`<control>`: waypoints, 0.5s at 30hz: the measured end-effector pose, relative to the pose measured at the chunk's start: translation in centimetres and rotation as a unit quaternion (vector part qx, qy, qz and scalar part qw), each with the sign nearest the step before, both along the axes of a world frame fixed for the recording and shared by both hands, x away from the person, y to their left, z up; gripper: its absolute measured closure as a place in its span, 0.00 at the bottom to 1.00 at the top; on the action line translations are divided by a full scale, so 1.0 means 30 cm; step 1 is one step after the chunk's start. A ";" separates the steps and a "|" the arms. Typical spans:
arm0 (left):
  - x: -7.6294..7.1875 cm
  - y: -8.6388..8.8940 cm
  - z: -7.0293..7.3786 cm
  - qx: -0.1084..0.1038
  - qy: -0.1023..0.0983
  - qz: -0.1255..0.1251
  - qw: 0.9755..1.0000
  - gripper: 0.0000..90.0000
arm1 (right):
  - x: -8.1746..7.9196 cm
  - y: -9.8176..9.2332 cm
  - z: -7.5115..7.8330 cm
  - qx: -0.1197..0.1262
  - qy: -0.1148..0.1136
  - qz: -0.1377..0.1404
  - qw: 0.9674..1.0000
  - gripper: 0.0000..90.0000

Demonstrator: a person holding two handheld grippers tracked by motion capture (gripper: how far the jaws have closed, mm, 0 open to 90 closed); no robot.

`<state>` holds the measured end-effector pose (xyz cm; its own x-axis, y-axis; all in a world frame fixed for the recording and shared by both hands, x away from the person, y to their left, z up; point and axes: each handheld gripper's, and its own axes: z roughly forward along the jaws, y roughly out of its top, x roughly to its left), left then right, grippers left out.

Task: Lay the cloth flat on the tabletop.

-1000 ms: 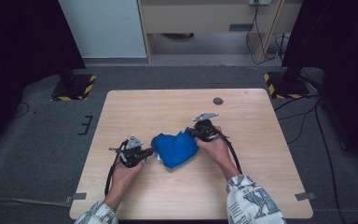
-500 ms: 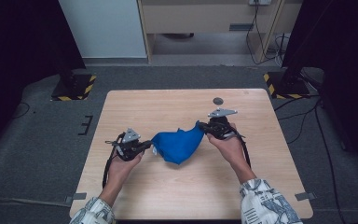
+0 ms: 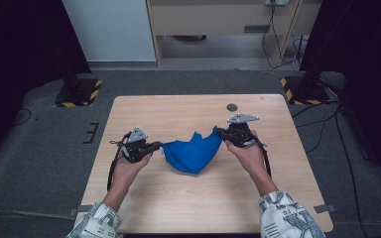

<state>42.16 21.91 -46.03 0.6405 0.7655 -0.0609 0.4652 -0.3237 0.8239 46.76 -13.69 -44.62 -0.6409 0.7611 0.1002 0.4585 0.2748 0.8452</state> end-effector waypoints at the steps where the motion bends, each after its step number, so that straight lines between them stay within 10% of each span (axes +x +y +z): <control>1: 0.001 0.000 0.002 -0.001 0.000 0.000 1.000 0.98 | -0.002 -0.005 0.005 0.002 -0.001 -0.002 1.000 0.98; 15: 0.020 -0.005 0.066 -0.013 -0.012 -0.003 1.000 0.98 | -0.032 -0.061 0.068 0.017 -0.015 -0.017 1.000 0.98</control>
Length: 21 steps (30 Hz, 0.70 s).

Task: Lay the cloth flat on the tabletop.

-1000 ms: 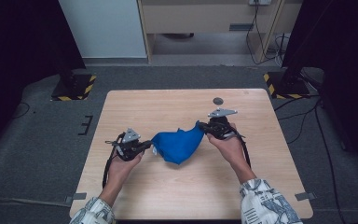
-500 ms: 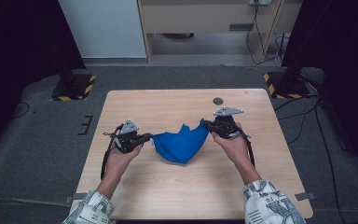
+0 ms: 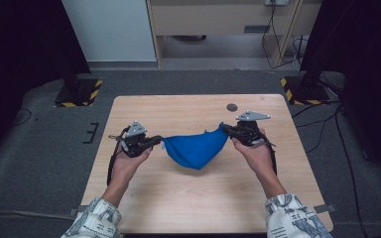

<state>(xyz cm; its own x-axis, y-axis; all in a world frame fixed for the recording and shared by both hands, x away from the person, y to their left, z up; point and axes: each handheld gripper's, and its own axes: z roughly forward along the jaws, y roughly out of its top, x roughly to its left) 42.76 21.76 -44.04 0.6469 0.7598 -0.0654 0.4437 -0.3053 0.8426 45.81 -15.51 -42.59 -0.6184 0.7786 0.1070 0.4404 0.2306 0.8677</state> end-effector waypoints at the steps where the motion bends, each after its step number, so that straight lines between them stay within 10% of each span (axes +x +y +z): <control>1: 0.002 0.000 0.002 -0.001 0.000 0.000 1.000 0.98 | 0.000 0.000 0.000 0.000 0.000 0.000 1.000 0.98; 21: 0.020 -0.013 0.075 -0.024 -0.014 -0.018 0.999 0.98 | -0.008 -0.042 0.047 0.012 -0.006 -0.008 1.000 0.98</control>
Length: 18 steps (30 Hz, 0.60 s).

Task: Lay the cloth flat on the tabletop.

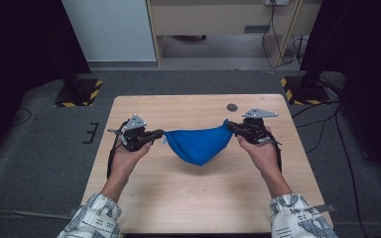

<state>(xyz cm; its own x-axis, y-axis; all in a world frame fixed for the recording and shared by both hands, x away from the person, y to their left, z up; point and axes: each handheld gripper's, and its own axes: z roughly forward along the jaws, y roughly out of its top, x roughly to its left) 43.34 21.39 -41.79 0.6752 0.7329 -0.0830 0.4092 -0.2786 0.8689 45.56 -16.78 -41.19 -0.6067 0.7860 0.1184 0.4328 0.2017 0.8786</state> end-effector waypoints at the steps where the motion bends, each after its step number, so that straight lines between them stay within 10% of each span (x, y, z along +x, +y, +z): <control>1: 0.000 0.000 0.000 0.000 0.000 0.000 1.000 0.98 | 0.000 0.000 0.000 0.000 0.000 0.000 1.000 0.98; 18: -0.009 0.014 0.068 0.001 -0.019 -0.001 1.000 0.98 | -0.030 -0.015 0.070 0.010 -0.021 0.001 1.000 0.98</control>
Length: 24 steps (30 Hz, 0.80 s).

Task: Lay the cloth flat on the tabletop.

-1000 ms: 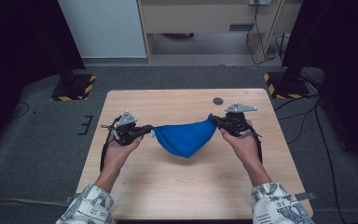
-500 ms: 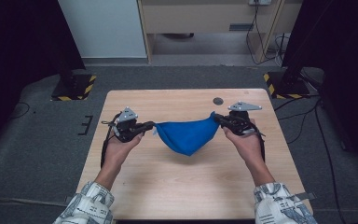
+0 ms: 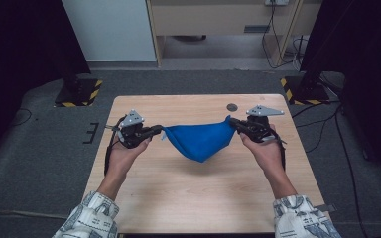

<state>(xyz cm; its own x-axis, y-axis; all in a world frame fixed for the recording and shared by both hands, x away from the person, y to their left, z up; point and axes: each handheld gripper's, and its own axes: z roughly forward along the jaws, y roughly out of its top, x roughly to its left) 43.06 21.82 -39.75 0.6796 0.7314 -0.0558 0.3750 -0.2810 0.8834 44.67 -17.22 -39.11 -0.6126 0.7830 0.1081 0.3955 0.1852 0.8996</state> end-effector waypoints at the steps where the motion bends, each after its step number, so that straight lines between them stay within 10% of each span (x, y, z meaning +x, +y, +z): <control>1: -0.002 0.005 0.003 -0.001 -0.001 0.000 1.000 0.98 | -0.001 0.000 0.003 0.000 -0.001 0.000 1.000 0.98; 24: -0.026 -0.006 0.104 -0.001 -0.023 -0.008 1.000 0.98 | -0.043 -0.002 0.092 0.007 -0.022 0.003 1.000 0.98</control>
<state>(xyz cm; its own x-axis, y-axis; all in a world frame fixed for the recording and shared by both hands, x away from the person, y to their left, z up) 42.28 21.63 -36.62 0.6938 0.7197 -0.0257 0.3287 -0.2847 0.9005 43.36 -17.26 -36.36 -0.6222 0.7773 0.0930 0.3549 0.1741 0.9185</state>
